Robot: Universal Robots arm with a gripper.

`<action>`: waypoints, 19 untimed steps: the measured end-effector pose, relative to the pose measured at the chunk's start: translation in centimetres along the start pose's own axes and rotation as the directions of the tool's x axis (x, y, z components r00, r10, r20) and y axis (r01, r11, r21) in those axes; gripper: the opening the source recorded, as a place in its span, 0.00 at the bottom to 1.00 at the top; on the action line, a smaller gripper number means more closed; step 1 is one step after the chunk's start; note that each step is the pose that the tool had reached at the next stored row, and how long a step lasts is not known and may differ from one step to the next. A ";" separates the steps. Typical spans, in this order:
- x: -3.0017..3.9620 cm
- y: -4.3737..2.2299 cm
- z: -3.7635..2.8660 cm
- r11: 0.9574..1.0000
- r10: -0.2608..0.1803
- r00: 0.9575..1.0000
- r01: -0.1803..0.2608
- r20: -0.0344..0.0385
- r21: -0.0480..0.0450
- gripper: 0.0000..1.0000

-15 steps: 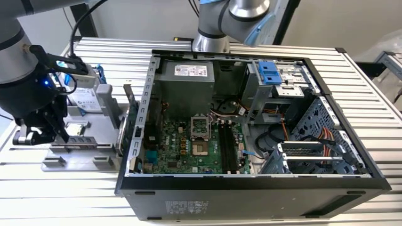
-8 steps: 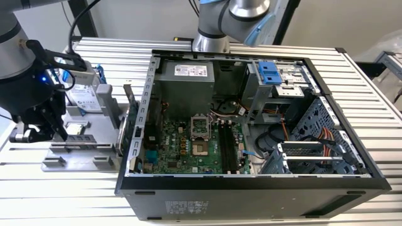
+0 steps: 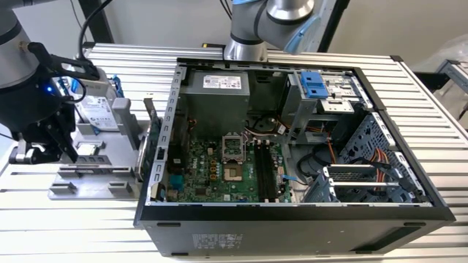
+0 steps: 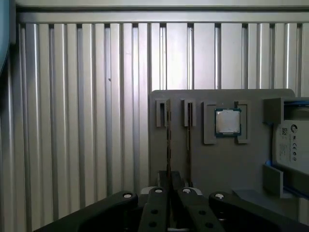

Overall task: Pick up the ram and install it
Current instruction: 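Pick up the ram and move it above insertion slot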

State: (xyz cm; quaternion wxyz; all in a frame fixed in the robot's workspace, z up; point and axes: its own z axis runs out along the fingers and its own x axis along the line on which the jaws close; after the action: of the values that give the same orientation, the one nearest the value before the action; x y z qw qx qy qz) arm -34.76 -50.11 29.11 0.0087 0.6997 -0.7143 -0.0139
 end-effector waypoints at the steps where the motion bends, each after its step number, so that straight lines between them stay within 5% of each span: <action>1: 0.00 0.00 -0.06 1.000 0.000 1.000 0.000 0.000 0.000 0.00; 19: -0.01 0.06 -2.00 1.000 -0.003 1.000 0.003 0.002 0.000 0.00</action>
State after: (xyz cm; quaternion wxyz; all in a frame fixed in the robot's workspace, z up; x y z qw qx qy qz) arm -34.76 -50.11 31.11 0.0078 0.7008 -0.7131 -0.0146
